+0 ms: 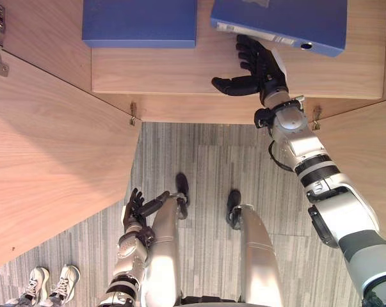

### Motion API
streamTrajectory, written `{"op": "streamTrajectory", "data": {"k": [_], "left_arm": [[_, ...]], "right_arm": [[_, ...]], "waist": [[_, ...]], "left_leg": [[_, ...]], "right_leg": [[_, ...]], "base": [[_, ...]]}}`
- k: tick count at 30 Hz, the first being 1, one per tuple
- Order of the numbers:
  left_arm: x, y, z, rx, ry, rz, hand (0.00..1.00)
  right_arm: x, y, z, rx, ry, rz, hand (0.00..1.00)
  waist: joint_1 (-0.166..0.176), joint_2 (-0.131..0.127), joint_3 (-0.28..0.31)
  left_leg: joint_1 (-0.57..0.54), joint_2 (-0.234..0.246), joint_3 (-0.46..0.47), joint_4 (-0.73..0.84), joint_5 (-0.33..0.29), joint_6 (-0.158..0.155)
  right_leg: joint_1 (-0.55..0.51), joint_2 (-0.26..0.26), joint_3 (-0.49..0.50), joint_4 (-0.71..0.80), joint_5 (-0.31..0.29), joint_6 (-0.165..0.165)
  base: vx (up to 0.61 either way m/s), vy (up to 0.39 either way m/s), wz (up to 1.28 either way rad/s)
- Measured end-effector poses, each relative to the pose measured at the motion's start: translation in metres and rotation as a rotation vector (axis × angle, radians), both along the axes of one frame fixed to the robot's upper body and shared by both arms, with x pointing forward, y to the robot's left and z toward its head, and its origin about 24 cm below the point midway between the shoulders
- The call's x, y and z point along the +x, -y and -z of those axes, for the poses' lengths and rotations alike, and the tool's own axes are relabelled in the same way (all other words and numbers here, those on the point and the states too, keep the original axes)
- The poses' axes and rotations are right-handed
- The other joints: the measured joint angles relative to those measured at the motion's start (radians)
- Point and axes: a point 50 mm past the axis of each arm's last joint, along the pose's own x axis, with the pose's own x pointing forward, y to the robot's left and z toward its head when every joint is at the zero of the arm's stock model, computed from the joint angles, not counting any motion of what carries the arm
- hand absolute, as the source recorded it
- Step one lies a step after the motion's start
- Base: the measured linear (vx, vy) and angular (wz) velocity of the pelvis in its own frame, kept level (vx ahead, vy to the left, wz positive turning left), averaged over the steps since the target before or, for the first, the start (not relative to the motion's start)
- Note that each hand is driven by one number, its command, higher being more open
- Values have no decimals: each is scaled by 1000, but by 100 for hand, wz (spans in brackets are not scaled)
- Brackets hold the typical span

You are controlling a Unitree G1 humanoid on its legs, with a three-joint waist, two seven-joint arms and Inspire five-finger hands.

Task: Walk over to the cabinet, pick up the folder, carry it to the office cabinet, place the folder inside the office cabinet, then close the office cabinet door

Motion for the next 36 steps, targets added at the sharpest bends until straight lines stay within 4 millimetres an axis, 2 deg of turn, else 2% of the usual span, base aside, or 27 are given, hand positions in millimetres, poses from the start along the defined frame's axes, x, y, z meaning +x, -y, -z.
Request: {"op": "streamTrajectory", "data": {"k": [5, 9, 15, 18, 20, 21, 26, 31, 34, 35, 36], "left_arm": [[2, 0, -1, 0, 4, 1, 100], [3, 0, -1, -1, 5, -1, 100], [3, -1, -2, 1, 10, -10, 100], [6, 1, -6, -5, 30, -28, 100], [7, 2, -9, -3, 40, -38, 100], [9, 4, -12, -5, 58, -38, 100], [14, 9, -19, -19, 101, -38, 100], [15, 12, -22, -31, 115, -52, 100], [14, 17, -20, -45, 99, -46, 100], [12, 19, -17, -52, 87, -44, 100], [7, 20, -13, -59, 70, -41, 100]], "right_arm": [[2, 11, 6, 82, -16, 91, 0], [5, 10, -2, 103, 0, 136, 0], [14, 5, -37, -54, 53, 229, 0], [16, 6, -57, -220, 107, 318, 0], [15, 8, -58, -296, 125, 361, 0], [15, 11, -62, -325, 133, 386, 100], [13, 21, -67, -320, 145, 433, 100], [-3, 41, -65, -97, 211, 445, 100], [-27, 54, -49, -36, 274, 446, 100], [-34, 54, -40, -35, 280, 432, 100], [-47, 49, -21, -39, 287, 389, 100]], "waist": [[9, -4, -6], [11, -5, -11], [13, -4, -12], [13, -4, -12], [13, -4, -12], [14, -3, -13], [13, -3, -13], [13, -3, -13], [7, -3, -12], [4, -4, -12], [-2, -4, -12]], "left_leg": [[-12, 2, 3, -1, 0, 0], [-29, 2, 5, -2, 1, 1], [-62, -6, 5, -35, 24, 4], [-80, -26, 2, -71, 56, 5], [-83, -33, -1, -85, 68, 6], [-88, -37, -1, -94, 77, 5], [-97, -42, 3, -120, 95, 9], [-95, -34, 5, -94, 98, 17], [-46, -21, 17, -79, 82, 23], [-14, -18, 22, -81, 75, 23], [45, -12, 33, -89, 59, 19]], "right_leg": [[-15, 0, 0, -1, 0, 0], [-32, 0, 1, -3, 3, 0], [-68, -3, -3, -22, 22, 2], [-95, -19, -10, -26, 31, 2], [-101, -23, -14, -27, 34, 1], [-109, -28, -16, -26, 36, 0], [-121, -40, -35, -23, 41, -4], [-107, -37, -38, -20, 42, -2], [-45, -31, -41, -33, 42, -2], [-14, -29, -38, -41, 42, -1], [44, -23, -31, -64, 41, 0]], "base": [[0, 0, 0], [0, 0, 0], [-2, -1, 2], [-15, -6, 16], [-21, -10, 13], [-35, -10, 13], [-42, -13, 14], [0, -2, 0], [26, 2, -5], [12, -12, -14], [3, -14, -17]]}}
